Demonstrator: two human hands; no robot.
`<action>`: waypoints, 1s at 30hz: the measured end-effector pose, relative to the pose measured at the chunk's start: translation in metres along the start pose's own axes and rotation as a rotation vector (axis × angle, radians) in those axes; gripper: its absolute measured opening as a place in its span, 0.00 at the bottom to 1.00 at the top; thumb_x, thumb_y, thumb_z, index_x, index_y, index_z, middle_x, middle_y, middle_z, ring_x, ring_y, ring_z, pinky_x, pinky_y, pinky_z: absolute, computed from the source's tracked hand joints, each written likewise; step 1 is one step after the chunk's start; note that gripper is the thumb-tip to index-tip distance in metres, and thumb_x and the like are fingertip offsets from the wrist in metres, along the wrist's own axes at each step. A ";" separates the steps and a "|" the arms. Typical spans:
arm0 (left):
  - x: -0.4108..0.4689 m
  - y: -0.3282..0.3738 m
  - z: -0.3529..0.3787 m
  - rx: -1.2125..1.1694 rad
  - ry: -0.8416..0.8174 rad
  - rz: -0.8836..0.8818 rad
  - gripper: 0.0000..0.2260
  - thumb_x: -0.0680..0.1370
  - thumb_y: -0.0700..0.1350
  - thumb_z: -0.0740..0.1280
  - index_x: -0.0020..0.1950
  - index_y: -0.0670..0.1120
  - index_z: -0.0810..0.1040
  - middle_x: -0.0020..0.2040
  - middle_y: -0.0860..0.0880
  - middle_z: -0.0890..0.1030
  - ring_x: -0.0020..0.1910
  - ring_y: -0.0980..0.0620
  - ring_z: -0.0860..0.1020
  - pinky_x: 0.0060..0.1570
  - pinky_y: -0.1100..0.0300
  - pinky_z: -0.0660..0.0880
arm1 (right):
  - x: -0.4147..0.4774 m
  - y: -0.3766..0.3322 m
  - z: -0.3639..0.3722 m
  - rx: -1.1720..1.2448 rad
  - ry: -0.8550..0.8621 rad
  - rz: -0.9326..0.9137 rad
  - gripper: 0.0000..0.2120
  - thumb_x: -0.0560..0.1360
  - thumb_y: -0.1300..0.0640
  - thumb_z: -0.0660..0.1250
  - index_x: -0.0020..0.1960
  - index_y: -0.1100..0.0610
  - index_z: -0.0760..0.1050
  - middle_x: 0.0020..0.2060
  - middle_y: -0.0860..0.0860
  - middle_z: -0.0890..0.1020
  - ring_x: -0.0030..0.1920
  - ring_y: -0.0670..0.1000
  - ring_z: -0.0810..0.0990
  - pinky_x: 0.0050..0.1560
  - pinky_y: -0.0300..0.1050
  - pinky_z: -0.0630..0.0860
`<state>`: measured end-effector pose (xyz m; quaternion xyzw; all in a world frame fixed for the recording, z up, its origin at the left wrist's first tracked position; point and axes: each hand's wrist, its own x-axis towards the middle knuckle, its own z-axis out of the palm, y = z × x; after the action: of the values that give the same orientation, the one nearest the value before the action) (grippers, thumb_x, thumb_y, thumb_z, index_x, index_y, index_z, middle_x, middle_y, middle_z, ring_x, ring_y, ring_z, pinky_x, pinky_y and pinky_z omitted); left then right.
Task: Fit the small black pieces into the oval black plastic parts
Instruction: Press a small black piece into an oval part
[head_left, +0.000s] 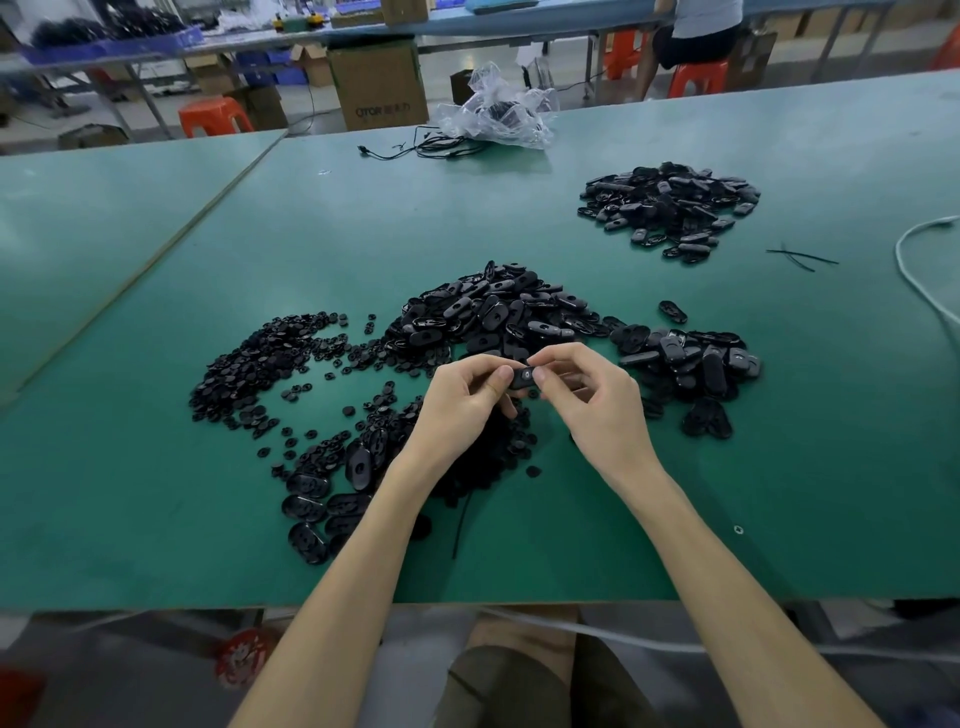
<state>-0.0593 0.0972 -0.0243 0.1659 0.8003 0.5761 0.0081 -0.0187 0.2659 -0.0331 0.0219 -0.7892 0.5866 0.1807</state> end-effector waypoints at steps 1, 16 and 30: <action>0.000 0.000 0.000 -0.001 0.000 -0.001 0.08 0.84 0.38 0.66 0.57 0.44 0.84 0.33 0.52 0.83 0.35 0.57 0.82 0.45 0.69 0.76 | 0.000 0.000 0.000 -0.006 -0.007 0.000 0.05 0.79 0.60 0.73 0.52 0.51 0.84 0.44 0.43 0.86 0.45 0.44 0.85 0.46 0.37 0.79; 0.000 -0.002 0.001 -0.034 -0.029 0.004 0.07 0.84 0.39 0.67 0.57 0.41 0.85 0.37 0.51 0.86 0.39 0.51 0.85 0.48 0.68 0.77 | 0.000 0.000 -0.002 -0.029 -0.022 0.017 0.05 0.78 0.62 0.74 0.51 0.53 0.84 0.46 0.48 0.87 0.43 0.48 0.85 0.47 0.41 0.80; 0.001 -0.008 0.003 -0.038 -0.063 0.025 0.03 0.80 0.40 0.73 0.54 0.44 0.84 0.42 0.51 0.87 0.41 0.50 0.85 0.52 0.59 0.81 | -0.001 0.000 -0.003 0.033 -0.016 0.057 0.08 0.78 0.65 0.73 0.54 0.55 0.84 0.44 0.47 0.87 0.44 0.47 0.87 0.53 0.53 0.85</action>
<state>-0.0613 0.0975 -0.0323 0.1937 0.7864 0.5858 0.0291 -0.0170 0.2682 -0.0323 0.0071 -0.7811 0.6043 0.1569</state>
